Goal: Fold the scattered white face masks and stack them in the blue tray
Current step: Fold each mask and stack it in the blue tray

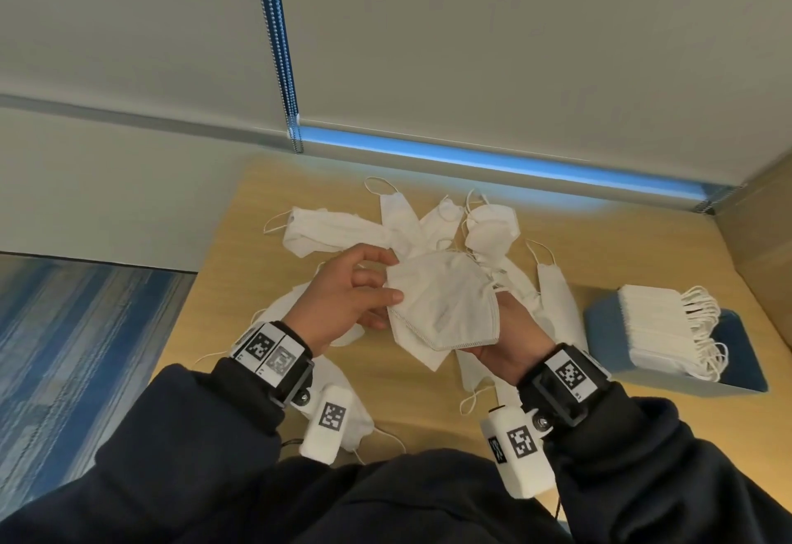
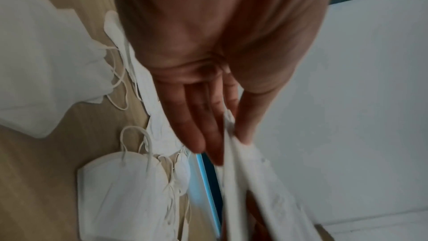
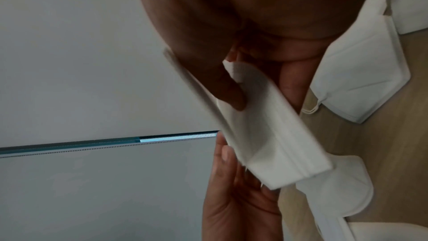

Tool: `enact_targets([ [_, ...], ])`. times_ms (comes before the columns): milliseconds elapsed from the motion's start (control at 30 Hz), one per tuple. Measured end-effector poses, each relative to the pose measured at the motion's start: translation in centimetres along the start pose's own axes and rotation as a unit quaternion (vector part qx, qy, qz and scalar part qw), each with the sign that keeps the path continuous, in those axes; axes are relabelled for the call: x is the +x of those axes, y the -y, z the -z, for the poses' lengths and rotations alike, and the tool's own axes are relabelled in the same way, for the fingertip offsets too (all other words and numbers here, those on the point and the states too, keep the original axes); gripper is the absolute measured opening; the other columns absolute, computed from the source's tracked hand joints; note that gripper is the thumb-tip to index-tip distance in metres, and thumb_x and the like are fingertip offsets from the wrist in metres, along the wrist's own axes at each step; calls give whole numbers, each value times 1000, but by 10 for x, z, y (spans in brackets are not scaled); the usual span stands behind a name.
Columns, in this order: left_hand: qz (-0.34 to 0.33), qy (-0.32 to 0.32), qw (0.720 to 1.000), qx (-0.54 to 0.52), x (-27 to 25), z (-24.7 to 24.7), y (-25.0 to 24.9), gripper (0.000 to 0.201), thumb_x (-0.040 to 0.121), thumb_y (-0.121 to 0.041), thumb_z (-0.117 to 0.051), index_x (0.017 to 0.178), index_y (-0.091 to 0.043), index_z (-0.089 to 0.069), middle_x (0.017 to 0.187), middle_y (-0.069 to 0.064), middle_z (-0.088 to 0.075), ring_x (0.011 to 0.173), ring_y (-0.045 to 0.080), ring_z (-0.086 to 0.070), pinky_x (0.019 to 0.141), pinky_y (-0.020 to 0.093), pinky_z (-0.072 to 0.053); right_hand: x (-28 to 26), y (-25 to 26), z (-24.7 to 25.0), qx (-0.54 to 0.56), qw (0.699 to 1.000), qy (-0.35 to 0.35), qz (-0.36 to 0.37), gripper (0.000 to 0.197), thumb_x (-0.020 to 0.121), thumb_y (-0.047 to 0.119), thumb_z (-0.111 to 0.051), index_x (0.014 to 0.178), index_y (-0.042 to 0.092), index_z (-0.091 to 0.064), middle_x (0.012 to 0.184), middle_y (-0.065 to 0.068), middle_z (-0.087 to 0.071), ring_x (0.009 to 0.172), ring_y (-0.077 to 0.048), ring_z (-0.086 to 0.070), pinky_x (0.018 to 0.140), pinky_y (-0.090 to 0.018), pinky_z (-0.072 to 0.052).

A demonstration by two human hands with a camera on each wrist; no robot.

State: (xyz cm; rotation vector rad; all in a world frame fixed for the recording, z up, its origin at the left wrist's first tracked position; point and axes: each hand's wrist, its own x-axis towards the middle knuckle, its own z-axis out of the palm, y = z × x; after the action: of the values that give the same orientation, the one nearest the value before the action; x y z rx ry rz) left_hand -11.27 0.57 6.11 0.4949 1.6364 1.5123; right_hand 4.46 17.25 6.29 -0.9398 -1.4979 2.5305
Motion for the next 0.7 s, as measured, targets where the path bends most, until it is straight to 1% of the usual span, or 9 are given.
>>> enact_targets([
  [67, -1, -26, 1000, 1, 2, 5, 0, 46, 86, 2, -75, 123, -20, -60, 81, 8, -71, 71, 27, -70, 64, 40, -62, -1, 3, -2, -3, 999, -53, 6, 20, 93, -7, -56, 110, -5, -67, 94, -14, -76, 87, -34, -68, 64, -33, -59],
  [100, -1, -47, 999, -2, 4, 7, -1, 45, 86, 3, -74, 123, -20, -60, 85, 13, -71, 73, 28, -70, 66, 41, -63, -1, 4, -2, 6, 998, -68, 1, 28, 92, -11, -52, 118, -8, -63, 101, -16, -76, 93, -37, -70, 65, -36, -61],
  [167, 1, -91, 996, -15, 7, 14, -2, 36, 89, 4, -69, 119, -16, -65, 97, 18, -74, 80, 28, -71, 69, 42, -63, 1, 5, 4, 40, 994, -97, -3, 40, 91, -7, -53, 130, -1, -59, 120, -17, -72, 110, -39, -68, 76, -44, -63],
  [267, 10, -141, 990, -16, 10, 34, 1, 16, 92, -3, -61, 104, -4, -72, 101, 14, -74, 91, 27, -71, 70, 40, -59, 2, 14, 15, 70, 983, -164, 31, 35, 94, 10, -57, 128, 12, -65, 127, -11, -70, 111, -30, -67, 82, -44, -55],
  [333, 18, -135, 990, 43, 10, 46, 4, 22, 89, -18, -65, 97, 3, -68, 93, 14, -71, 88, 28, -68, 69, 41, -52, 1, 23, 22, 84, 978, -177, 64, 30, 95, 14, -56, 123, 12, -66, 133, -12, -67, 112, -28, -64, 86, -41, -51],
  [400, 41, -90, 986, 136, 11, 51, 7, 35, 89, -30, -67, 94, 4, -67, 87, 13, -67, 81, 27, -65, 67, 38, -46, 1, 32, 24, 82, 980, -147, 109, 31, 97, 10, -53, 126, 8, -63, 135, -13, -65, 119, -29, -61, 96, -44, -48],
  [500, 78, -21, 985, 153, 8, 37, 7, 20, 98, -25, -64, 95, -8, -75, 90, 8, -76, 83, 26, -73, 68, 37, -52, -1, 43, 13, -2, 976, -70, 206, 23, 91, 4, -57, 113, 3, -62, 123, -18, -65, 116, -33, -58, 95, -49, -42],
  [633, 128, 3, 992, -20, 5, 4, -3, 20, 99, -30, -62, 101, -14, -74, 91, 5, -75, 75, 18, -72, 60, 30, -54, -4, 46, -10, -213, 924, 69, 310, 21, 90, -8, -56, 89, 5, -72, 115, -16, -72, 115, -31, -65, 96, -41, -51],
  [700, 163, 15, 977, -133, 7, -4, -8, 39, 99, -50, -55, 114, -19, -73, 106, 6, -76, 92, 24, -74, 75, 39, -59, -3, 39, -11, -320, 887, 108, 316, 15, 97, 0, -60, 92, 3, -74, 122, -10, -72, 121, -24, -64, 104, -39, -48],
])
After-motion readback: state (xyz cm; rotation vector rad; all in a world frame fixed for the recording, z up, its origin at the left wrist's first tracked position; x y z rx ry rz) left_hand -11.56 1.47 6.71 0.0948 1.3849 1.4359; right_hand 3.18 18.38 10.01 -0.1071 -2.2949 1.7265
